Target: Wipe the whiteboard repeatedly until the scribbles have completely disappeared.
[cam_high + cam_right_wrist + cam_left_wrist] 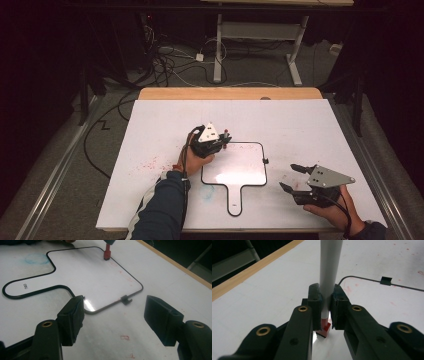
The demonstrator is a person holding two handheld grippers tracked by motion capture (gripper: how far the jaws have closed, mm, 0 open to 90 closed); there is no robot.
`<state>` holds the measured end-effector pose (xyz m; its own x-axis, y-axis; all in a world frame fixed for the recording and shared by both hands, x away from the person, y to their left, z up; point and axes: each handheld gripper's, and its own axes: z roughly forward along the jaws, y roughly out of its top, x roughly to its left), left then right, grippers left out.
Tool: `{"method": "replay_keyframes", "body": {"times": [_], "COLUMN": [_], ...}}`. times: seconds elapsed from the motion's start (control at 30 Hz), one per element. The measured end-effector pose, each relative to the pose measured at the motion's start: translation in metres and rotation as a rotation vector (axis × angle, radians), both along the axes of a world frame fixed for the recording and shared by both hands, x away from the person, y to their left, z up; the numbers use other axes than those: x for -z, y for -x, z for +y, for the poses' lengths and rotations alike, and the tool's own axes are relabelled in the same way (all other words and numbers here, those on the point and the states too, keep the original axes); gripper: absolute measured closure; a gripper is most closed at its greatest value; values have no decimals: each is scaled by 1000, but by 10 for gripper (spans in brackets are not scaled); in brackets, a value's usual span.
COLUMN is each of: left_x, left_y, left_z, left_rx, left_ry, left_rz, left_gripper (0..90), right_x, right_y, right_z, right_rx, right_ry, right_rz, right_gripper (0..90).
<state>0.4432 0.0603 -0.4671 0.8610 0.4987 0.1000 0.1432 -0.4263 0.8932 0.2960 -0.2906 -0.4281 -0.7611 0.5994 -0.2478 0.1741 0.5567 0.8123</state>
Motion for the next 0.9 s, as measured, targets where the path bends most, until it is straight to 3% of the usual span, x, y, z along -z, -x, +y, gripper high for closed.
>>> {"method": "replay_keyframes", "body": {"times": [0.1, 0.23, 0.37, 0.53, 0.77, 0.9], "left_x": [0, 0, 0, -3, -5, -6], "left_y": [5, 2, -4, -5, -14, -13], "left_z": [3, -10, -33, -66, -107, -123], "left_rx": [-12, 3, 30, 83, 136, 161], "left_ry": [-3, -6, 2, -25, -27, -24], "left_rz": [8, -2, -5, -32, -28, -14], "left_gripper": [787, 787, 787, 787, 787, 787], "right_x": [0, 0, 0, 1, -2, -1], "right_y": [0, -1, -1, -2, -1, -1], "right_z": [0, 2, 3, 2, -3, -5], "right_rx": [0, -4, -13, -19, -12, -14], "right_ry": [-3, 2, 4, 3, -13, -9], "right_rz": [-1, 1, -1, 2, -2, -4], "right_gripper": [335, 335, 335, 335, 336, 336]}}
